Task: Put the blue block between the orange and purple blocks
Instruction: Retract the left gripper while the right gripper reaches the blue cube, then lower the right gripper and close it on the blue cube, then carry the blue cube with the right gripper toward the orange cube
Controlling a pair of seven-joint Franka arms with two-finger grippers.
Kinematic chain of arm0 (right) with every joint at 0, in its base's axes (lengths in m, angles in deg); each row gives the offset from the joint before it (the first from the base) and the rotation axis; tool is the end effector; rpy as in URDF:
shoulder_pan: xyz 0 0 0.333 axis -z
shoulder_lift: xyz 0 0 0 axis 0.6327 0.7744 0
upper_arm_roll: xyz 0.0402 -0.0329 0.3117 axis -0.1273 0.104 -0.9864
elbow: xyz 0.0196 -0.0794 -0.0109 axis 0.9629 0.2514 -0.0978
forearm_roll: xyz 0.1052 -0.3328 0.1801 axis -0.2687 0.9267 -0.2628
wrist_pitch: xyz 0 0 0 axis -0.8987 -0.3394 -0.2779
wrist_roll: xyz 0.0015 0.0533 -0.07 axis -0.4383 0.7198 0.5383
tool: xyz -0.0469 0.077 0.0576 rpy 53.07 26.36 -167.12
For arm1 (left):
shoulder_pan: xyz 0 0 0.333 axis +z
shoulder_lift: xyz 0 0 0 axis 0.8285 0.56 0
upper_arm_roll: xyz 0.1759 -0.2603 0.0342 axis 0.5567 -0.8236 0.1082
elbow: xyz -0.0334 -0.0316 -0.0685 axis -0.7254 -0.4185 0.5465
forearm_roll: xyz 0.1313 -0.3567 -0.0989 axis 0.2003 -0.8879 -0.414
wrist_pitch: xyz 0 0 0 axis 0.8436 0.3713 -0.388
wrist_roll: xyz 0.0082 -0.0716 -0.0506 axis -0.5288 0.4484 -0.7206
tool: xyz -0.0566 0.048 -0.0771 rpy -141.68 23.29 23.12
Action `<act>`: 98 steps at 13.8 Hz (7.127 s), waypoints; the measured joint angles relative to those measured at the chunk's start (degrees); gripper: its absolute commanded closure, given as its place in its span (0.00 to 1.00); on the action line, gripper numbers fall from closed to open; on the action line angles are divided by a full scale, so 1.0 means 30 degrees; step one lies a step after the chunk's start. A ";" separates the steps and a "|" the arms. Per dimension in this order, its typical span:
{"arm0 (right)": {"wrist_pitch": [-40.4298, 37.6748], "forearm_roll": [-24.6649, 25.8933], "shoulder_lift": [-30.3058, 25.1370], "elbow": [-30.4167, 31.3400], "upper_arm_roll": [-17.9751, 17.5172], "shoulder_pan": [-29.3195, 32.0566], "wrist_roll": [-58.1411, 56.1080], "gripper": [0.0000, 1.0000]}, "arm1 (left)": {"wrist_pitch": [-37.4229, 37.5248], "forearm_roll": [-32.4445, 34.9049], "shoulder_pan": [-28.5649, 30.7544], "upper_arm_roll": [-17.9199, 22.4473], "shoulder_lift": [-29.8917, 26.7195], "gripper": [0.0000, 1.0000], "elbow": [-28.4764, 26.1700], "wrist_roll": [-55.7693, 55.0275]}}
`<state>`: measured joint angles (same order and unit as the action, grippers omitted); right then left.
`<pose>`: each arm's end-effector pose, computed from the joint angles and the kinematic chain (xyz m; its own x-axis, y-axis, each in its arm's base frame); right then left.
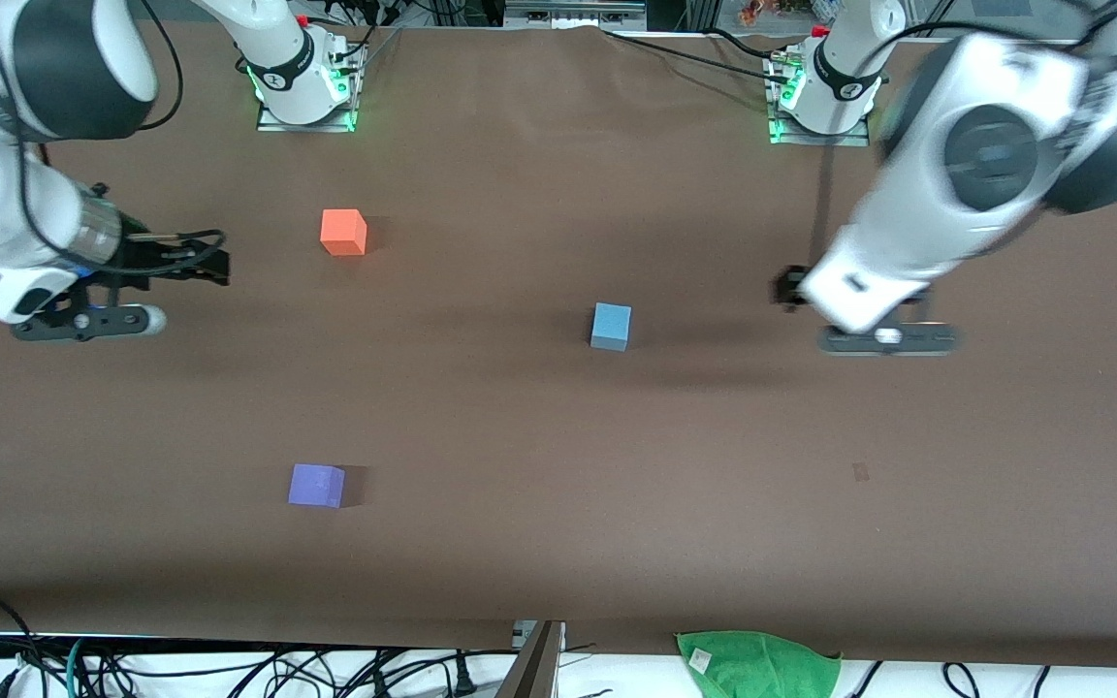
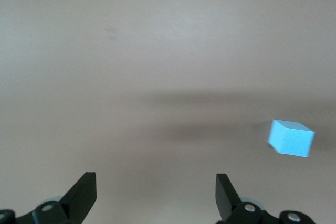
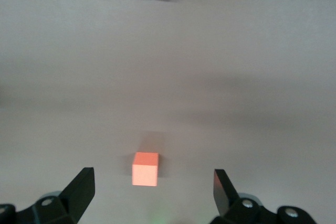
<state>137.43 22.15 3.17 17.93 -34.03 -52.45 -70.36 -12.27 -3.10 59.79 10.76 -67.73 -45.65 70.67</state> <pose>0.5976 0.1166 0.5334 0.9828 0.0604 -0.1744 0.0656 -0.9976 0.0241 0.6074 -0.1579 0.5295 0.9945 -0.0017 -0.1046 -0.0100 -0.9968 -0.0793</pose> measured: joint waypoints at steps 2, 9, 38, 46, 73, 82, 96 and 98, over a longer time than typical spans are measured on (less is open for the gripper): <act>0.0351 -0.0003 0.0020 0.0001 -0.0035 -0.1042 0.1336 0.00 | 0.1091 -0.0048 0.2016 0.0041 -0.0389 0.00 0.0488 0.2938; 0.3492 -0.0070 0.1510 0.0089 -0.0090 -0.5492 0.8588 0.00 | 0.1622 -0.0816 0.0157 0.4358 -0.0911 0.00 0.1039 0.6977; 1.4401 0.1099 1.2721 -0.3679 0.0023 -1.4151 2.1797 0.00 | -0.1986 -0.3041 -0.1205 0.6750 -0.4908 0.00 -0.4881 0.6667; 1.4913 0.2105 1.3125 -0.3693 0.0089 -1.4151 2.1717 0.00 | -0.1313 -0.3041 -0.1206 0.6729 -0.5009 0.00 -0.4780 0.6667; 0.9657 -0.0124 0.6534 0.0235 0.1206 -0.8304 1.0492 0.54 | -0.1300 -0.3041 -0.1351 0.6665 -0.5010 0.00 -0.4762 0.6667; 1.0584 -0.2084 0.3132 0.6917 0.5953 -0.8086 0.3917 0.54 | -0.1300 -0.3041 -0.1378 0.6656 -0.5010 0.00 -0.4756 0.6667; 1.7599 -0.4369 0.2863 1.2329 0.7601 -0.8164 0.0547 0.54 | -0.1300 -0.3041 -0.1380 0.6644 -0.5010 0.00 -0.4755 0.6667; 1.8126 -0.4374 0.2862 1.2672 0.7356 -0.8193 0.0550 0.54 | -0.1300 -0.3041 -0.1380 0.6644 -0.5010 0.00 -0.4755 0.6667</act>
<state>191.81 9.03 11.76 55.95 -11.97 -77.03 -68.71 -16.17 -12.23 55.65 30.69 -82.76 -59.92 90.67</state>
